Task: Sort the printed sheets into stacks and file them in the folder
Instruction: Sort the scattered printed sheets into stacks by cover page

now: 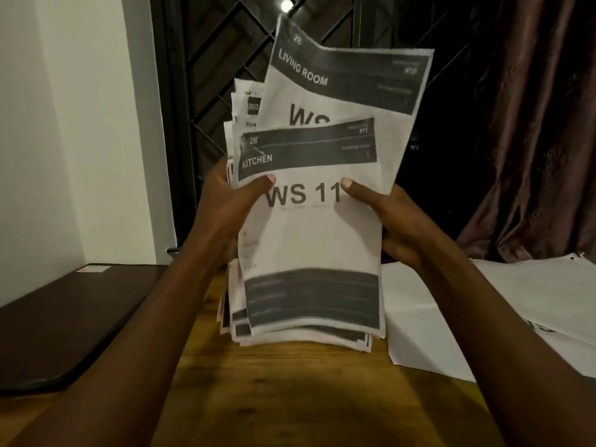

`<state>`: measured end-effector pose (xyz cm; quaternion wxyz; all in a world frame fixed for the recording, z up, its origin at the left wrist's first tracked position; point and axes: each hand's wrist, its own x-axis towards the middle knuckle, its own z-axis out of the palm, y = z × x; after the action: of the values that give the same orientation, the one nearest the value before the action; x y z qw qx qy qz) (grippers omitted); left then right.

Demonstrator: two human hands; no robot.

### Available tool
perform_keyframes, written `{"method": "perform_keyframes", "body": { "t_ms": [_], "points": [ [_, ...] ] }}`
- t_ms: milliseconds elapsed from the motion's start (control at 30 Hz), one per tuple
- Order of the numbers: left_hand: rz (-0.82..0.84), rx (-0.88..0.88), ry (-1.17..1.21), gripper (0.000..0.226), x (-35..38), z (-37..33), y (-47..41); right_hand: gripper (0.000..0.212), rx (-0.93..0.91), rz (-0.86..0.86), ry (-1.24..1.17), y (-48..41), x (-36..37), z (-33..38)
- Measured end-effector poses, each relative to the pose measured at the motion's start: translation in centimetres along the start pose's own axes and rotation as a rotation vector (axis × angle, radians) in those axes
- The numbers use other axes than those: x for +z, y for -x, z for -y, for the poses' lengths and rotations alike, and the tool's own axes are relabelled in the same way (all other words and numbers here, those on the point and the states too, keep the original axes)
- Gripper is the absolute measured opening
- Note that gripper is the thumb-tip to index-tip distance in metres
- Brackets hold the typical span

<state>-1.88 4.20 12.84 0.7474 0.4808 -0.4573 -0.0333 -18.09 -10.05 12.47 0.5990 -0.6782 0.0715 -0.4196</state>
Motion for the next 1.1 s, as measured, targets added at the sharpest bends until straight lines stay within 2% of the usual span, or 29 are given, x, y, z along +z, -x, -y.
{"method": "perform_keyframes", "body": {
  "t_ms": [167, 233, 367, 400, 467, 533, 600, 700, 733, 800, 967, 1033, 1100],
  "points": [
    [0.041, -0.018, 0.015, 0.066, -1.7, 0.8, 0.6, 0.03, -0.062, -0.02, 0.025, 0.7, -0.1, -0.4],
    [0.044, -0.046, 0.031, 0.069, -2.1, 1.0, 0.7, 0.026, -0.069, -0.062, 0.019, 0.7, -0.2, -0.7],
    [0.046, -0.129, -0.013, 0.062, -3.1, 2.7, 1.5, 0.023, -0.112, -0.181, 0.1, 0.5, -0.4, -0.8],
    [0.051, -0.147, -0.02, 0.061, -3.1, 3.1, 2.0, 0.026, -0.104, -0.169, 0.077, 0.6, -0.4, -1.0],
    [0.103, -0.2, 0.048, 0.065, -2.8, 3.9, 2.7, 0.045, -0.054, -0.092, 0.024, 0.8, -0.3, -1.8],
    [0.184, -0.289, 0.14, 0.079, -2.5, 4.0, 3.0, 0.058, -0.006, -0.064, 0.072, 0.9, -0.1, -3.0],
    [0.22, -0.329, 0.142, 0.088, -2.8, 3.9, 2.6, 0.044, -0.025, -0.147, 0.131, 0.9, -0.3, -3.6],
    [0.18, -0.305, 0.068, 0.087, -3.3, 3.9, 2.1, 0.034, -0.1, -0.271, 0.113, 0.8, -0.4, -3.4],
    [0.165, -0.303, 0.058, 0.086, -3.3, 3.9, 2.1, 0.038, -0.139, -0.281, 0.095, 0.8, -0.3, -3.2],
    [0.144, -0.298, 0.056, 0.069, -2.9, 4.5, 2.4, 0.052, -0.179, -0.289, 0.116, 0.8, 0.0, -3.3],
    [0.062, -0.306, -0.024, 0.031, -1.9, 5.8, 3.5, 0.074, 0.068, -0.181, 0.462, 1.4, -1.0, -6.4],
    [0.034, -0.346, -0.051, 0.023, -1.7, 5.7, 2.8, 0.078, 0.145, -0.206, 0.465, 2.0, -2.7, -7.3],
    [0.077, -0.455, 0.022, 0.021, -1.9, 5.4, 1.7, 0.079, 0.197, -0.274, 0.486, 2.6, -4.8, -7.8]
  ]
}}
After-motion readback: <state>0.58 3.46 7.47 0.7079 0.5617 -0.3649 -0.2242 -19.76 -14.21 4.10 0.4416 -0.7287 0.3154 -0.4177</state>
